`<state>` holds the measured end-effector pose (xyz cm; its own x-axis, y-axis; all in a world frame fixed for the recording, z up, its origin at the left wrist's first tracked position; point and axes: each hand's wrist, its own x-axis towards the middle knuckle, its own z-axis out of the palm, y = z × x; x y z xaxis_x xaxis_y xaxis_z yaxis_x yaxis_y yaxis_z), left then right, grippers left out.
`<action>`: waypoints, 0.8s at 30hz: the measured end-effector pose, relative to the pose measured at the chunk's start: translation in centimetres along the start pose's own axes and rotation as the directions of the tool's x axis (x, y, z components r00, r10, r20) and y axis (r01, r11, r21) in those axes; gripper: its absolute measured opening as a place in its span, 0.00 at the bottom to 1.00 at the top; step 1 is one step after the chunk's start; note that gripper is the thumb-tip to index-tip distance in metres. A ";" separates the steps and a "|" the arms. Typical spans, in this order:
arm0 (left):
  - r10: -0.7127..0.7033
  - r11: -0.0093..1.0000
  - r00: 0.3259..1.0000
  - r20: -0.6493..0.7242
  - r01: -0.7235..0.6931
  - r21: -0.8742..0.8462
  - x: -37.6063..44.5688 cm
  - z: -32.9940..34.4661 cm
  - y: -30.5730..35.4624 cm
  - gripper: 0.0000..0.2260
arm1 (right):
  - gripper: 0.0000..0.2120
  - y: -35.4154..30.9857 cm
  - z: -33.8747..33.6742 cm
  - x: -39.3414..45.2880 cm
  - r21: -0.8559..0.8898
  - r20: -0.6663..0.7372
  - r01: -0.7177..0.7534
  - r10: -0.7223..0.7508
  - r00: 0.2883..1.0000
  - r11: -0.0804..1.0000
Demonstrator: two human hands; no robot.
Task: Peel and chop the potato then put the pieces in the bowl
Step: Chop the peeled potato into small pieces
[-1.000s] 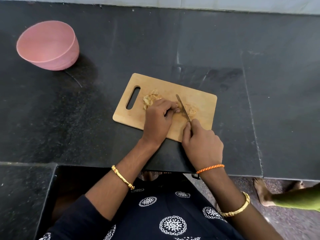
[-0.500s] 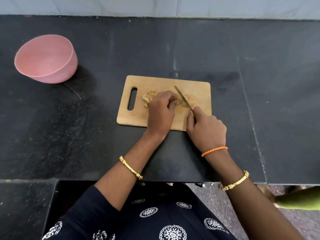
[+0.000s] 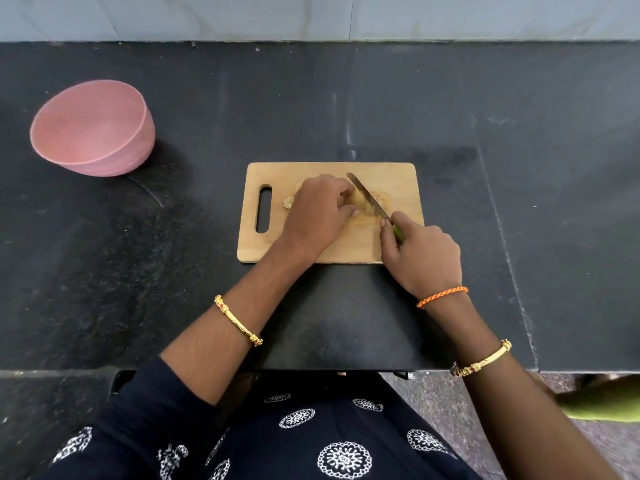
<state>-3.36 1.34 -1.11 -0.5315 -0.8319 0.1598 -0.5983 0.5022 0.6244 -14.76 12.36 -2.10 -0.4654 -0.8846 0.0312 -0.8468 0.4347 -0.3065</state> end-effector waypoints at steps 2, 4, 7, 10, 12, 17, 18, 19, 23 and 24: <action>-0.009 1.000 0.999 -0.045 0.010 0.006 -0.2 0.3 0.1 0.10 | 0.14 0.1 -0.2 0.2 0.007 0.028 0.001 -0.002 1.000 1.000; -0.031 0.999 0.995 -0.098 0.028 -0.028 -0.5 0.6 0.1 0.08 | 0.14 0.0 -0.2 0.0 0.016 0.042 -0.001 0.000 0.999 1.000; -0.058 0.991 0.991 -0.121 0.043 -0.127 -0.6 0.7 -0.5 0.11 | 0.14 -0.3 -0.3 -0.2 0.021 0.032 -0.007 0.007 0.999 1.000; -0.053 0.992 0.994 -0.092 0.042 -0.120 -0.4 0.3 -0.8 0.20 | 0.14 -0.4 -0.2 -0.1 0.053 0.021 -0.048 0.047 0.999 0.997; -0.049 0.996 0.996 -0.071 0.044 -0.080 -0.3 0.3 -0.5 0.25 | 0.15 -0.5 -0.3 0.0 0.093 0.007 -0.079 0.078 0.997 0.993; -0.029 0.999 0.998 -0.060 0.027 -0.044 -0.6 0.8 -0.5 0.24 | 0.15 -0.7 -0.3 0.3 0.079 0.011 -0.073 0.072 0.997 0.994; -0.019 0.999 0.998 -0.052 0.016 -0.044 -0.6 0.8 -0.7 0.23 | 0.15 -0.7 -0.3 0.3 0.075 0.013 -0.067 0.066 0.998 0.995; -0.007 0.999 0.999 -0.045 0.005 -0.044 -0.6 0.7 -0.9 0.23 | 0.15 -0.7 -0.3 0.3 0.069 0.010 -0.061 0.060 0.998 0.996; 0.042 0.999 0.999 -0.019 -0.043 -0.024 -0.4 0.6 -1.1 0.23 | 0.14 -0.7 -0.3 0.1 0.036 0.002 -0.046 0.046 0.999 0.998; 0.042 0.999 0.999 -0.018 -0.043 -0.023 -0.5 0.6 -1.1 0.23 | 0.14 -0.7 -0.3 0.0 0.031 0.007 -0.043 0.042 0.999 0.999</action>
<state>-2.83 1.32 -2.34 -0.5452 -0.8140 0.2002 -0.5611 0.5318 0.6343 -14.21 12.13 -1.61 -0.4990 -0.8665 0.0116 -0.8179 0.4665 -0.3367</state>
